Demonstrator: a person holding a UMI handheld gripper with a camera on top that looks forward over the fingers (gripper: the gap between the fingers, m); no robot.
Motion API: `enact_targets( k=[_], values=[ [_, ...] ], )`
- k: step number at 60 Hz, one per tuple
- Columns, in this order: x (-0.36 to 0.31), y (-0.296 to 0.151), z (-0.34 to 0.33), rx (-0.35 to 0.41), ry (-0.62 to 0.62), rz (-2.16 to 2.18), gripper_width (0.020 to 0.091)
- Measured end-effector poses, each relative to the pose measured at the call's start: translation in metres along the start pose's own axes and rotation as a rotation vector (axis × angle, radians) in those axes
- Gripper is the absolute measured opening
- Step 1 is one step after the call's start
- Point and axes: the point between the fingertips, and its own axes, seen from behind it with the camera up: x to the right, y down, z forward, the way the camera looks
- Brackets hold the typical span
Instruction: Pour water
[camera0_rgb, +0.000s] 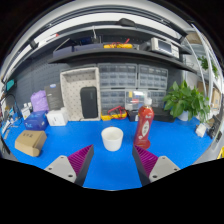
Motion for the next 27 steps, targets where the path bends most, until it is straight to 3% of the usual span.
enact_targets(
  k=[27],
  values=[
    [-0.063,-0.037,-0.039,0.051,-0.079,-0.068,0.0788]
  ],
)
